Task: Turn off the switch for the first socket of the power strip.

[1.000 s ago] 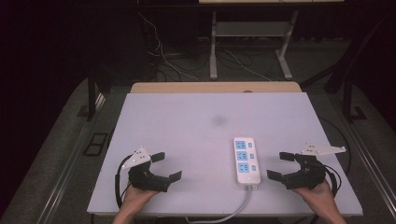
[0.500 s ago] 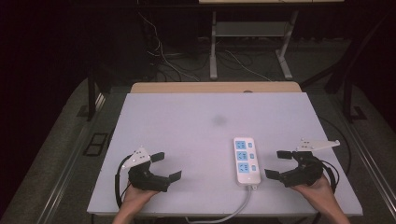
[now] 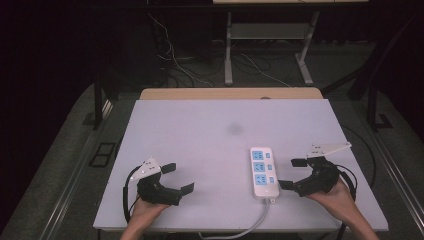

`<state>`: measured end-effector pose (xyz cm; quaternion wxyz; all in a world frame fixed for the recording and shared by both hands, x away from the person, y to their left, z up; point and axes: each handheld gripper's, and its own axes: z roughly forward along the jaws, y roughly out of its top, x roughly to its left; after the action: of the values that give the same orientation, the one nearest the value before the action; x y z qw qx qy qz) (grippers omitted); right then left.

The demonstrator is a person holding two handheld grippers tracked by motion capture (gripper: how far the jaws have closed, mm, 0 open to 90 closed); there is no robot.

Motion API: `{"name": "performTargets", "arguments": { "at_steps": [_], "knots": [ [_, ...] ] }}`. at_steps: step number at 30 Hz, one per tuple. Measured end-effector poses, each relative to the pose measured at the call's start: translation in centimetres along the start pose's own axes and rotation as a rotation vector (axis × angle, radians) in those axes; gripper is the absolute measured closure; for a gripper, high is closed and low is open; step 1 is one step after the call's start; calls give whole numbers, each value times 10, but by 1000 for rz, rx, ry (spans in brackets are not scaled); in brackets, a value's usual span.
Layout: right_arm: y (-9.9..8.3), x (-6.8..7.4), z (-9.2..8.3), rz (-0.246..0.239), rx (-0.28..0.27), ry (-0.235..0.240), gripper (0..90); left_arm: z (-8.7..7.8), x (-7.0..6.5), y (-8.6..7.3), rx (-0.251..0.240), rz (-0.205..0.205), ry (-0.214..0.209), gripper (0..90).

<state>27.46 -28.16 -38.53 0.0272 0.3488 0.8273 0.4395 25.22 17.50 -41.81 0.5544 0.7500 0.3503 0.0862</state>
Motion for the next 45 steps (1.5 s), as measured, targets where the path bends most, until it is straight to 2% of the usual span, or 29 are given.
{"name": "performTargets", "arguments": {
  "at_steps": [8, 18, 22, 25, 27, 30, 34, 35, 36, 37, 38, 42, 45],
  "knots": [
    [7, -3, 9, -13, 58, 22, 13, 0, 0, 0, -1, 0, -1, 0],
    [15, -5, 17, -40, 105, 26, 13, -1, 2, 0, -6, -7, 3, 0],
    [21, -4, 22, -60, 152, 25, 14, 0, 1, 0, -1, -4, 1, 0],
    [25, -4, 23, -89, 172, 31, 142, 0, 1, 0, -1, -4, 1, 0],
    [28, -4, 24, -100, 180, 35, 168, 0, 2, 0, -2, -4, 2, 0],
    [30, -5, 25, -121, 203, 56, 321, 0, 2, -1, -2, -7, 3, 0],
    [32, -6, 28, -137, 228, 62, 414, 0, 2, -1, 1, -4, 4, 0],
    [33, -6, 29, -138, 240, 60, 476, 0, 2, -1, 1, -4, 4, 0],
    [33, -6, 29, -138, 240, 60, 476, 0, 2, -1, 1, -3, 4, 0],
    [32, -5, 31, -155, 258, 50, 585, 0, 2, -1, 1, -3, 5, 0],
    [32, -5, 31, -155, 258, 50, 585, 0, 2, -1, 2, -3, 4, 0],
    [30, -4, 36, -183, 287, 51, 768, 0, 2, -1, 7, -2, 6, 0],
    [30, -5, 39, -194, 300, 60, 859, 0, 2, -1, 7, -1, 8, 0]
  ]
}}
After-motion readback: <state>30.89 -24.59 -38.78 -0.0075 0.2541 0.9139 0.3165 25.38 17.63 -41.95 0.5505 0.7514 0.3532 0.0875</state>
